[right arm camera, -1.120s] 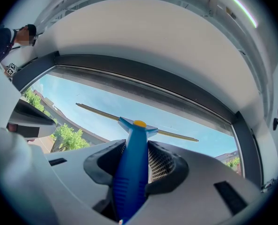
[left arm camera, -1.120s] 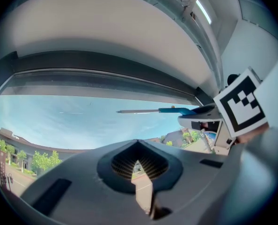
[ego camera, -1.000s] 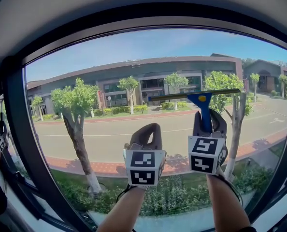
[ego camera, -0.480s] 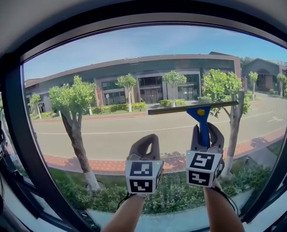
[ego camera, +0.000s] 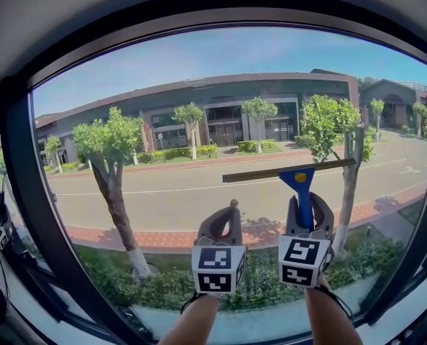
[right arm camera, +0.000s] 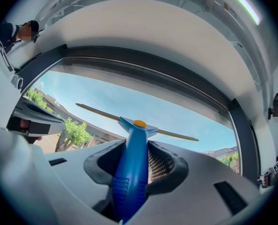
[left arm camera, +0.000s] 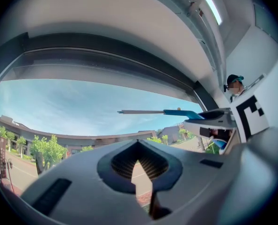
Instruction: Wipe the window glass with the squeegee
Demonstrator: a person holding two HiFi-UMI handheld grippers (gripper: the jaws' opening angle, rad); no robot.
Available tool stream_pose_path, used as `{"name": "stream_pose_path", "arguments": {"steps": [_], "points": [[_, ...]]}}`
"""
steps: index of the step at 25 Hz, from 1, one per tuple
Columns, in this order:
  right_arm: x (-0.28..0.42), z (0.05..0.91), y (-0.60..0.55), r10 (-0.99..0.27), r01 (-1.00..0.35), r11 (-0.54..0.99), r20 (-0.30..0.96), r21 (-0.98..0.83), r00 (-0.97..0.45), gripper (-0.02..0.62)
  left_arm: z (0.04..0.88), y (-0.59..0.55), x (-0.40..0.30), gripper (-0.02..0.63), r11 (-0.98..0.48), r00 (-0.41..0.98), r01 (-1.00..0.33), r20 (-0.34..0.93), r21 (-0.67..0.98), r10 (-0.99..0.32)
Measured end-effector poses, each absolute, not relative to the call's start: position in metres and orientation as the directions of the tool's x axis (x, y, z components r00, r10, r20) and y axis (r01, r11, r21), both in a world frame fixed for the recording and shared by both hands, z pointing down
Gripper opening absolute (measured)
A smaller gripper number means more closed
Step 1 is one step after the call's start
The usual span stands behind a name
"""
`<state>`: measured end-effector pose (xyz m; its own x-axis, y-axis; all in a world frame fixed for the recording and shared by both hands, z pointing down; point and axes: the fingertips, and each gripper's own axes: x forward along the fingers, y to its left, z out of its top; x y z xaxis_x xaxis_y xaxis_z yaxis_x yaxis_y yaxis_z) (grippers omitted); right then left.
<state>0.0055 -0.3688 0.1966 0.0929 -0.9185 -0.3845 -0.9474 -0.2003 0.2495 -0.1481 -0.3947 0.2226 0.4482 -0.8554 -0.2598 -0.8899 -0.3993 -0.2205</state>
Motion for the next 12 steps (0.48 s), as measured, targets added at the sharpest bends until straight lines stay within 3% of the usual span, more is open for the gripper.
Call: {"name": "stream_pose_path", "arguments": {"steps": [12], "points": [[0.008,0.241,-0.366,-0.936,-0.949,-0.19,-0.338,0.251,0.098,0.141,0.25,-0.392,-0.139,0.001,-0.419,0.458,-0.886,-0.228,-0.199,-0.859]]}}
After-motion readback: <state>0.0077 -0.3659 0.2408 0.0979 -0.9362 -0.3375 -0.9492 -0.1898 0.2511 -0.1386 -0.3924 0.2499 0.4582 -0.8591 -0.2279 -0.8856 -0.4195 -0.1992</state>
